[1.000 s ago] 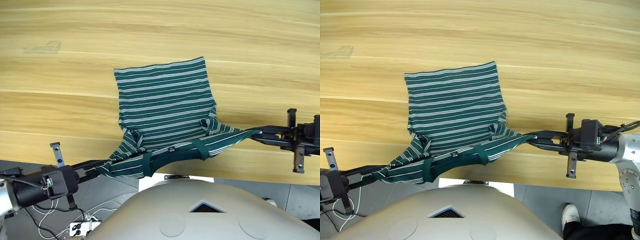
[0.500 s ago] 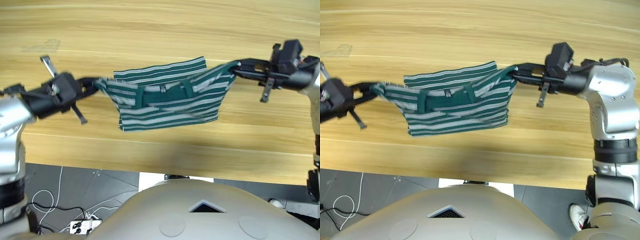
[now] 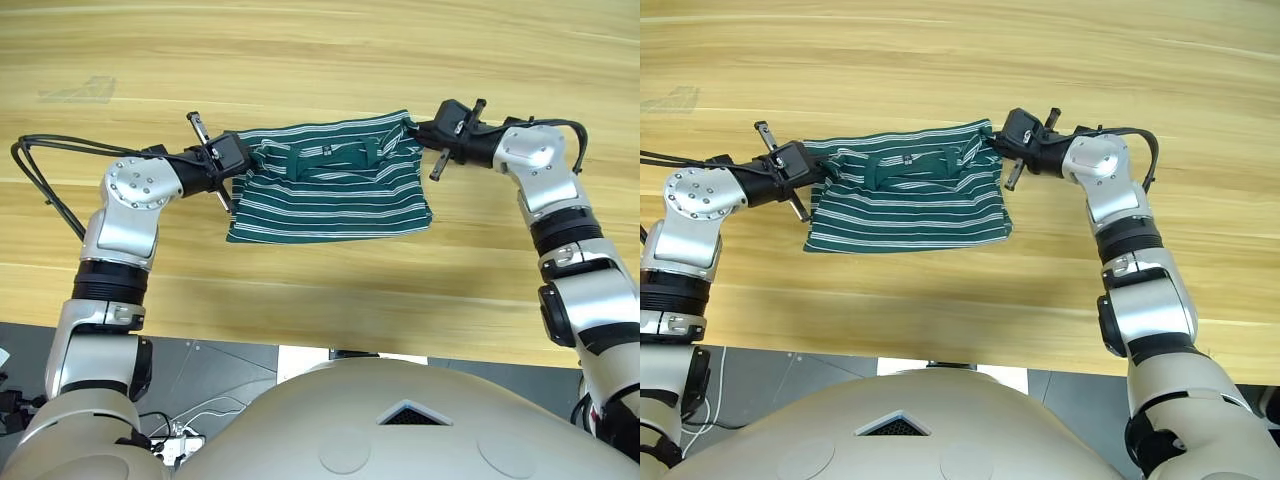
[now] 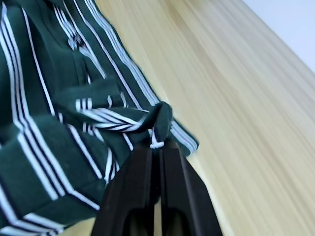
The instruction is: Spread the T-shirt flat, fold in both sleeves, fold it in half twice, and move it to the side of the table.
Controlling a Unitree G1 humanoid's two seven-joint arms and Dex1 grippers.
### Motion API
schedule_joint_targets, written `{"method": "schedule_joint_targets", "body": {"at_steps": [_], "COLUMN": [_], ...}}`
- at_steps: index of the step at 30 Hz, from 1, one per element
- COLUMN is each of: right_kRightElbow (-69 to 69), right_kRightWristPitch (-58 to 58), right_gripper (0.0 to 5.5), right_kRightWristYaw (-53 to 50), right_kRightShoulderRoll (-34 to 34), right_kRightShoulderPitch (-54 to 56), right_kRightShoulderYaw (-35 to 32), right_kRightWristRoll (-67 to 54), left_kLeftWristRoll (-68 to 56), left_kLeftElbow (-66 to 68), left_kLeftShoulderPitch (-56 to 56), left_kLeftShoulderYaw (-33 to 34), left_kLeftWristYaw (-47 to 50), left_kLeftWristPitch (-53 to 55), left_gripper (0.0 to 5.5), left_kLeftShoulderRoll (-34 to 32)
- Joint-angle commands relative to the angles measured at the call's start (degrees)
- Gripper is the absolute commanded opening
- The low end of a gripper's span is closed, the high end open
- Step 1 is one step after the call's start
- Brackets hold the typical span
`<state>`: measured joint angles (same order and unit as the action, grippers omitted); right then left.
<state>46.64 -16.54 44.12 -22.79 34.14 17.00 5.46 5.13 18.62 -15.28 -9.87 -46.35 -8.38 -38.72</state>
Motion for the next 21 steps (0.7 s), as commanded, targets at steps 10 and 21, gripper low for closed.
{"method": "schedule_joint_targets", "body": {"at_steps": [10, 21], "right_kRightElbow": [9.20, 15.53], "right_kRightWristPitch": [-9.05, -11.07], "right_gripper": [0.00, 0.60], "right_kRightWristYaw": [-6.61, -10.94], "right_kRightShoulderRoll": [3.75, 8.42], "right_kRightShoulderPitch": [3.76, 9.28], "right_kRightShoulderYaw": [-8.91, -5.83], "right_kRightWristRoll": [-3.10, 2.90], "left_kLeftWristRoll": [-10.79, -8.71], "left_kLeftElbow": [-3.46, -0.45], "left_kLeftShoulderPitch": [6.85, 7.83], "left_kLeftShoulderYaw": [10.46, 9.08], "left_kLeftWristYaw": [1.80, 4.70], "left_kLeftWristPitch": [2.30, 1.78], "left_gripper": [0.02, 0.95], "left_kLeftShoulderRoll": [0.99, 3.81]}}
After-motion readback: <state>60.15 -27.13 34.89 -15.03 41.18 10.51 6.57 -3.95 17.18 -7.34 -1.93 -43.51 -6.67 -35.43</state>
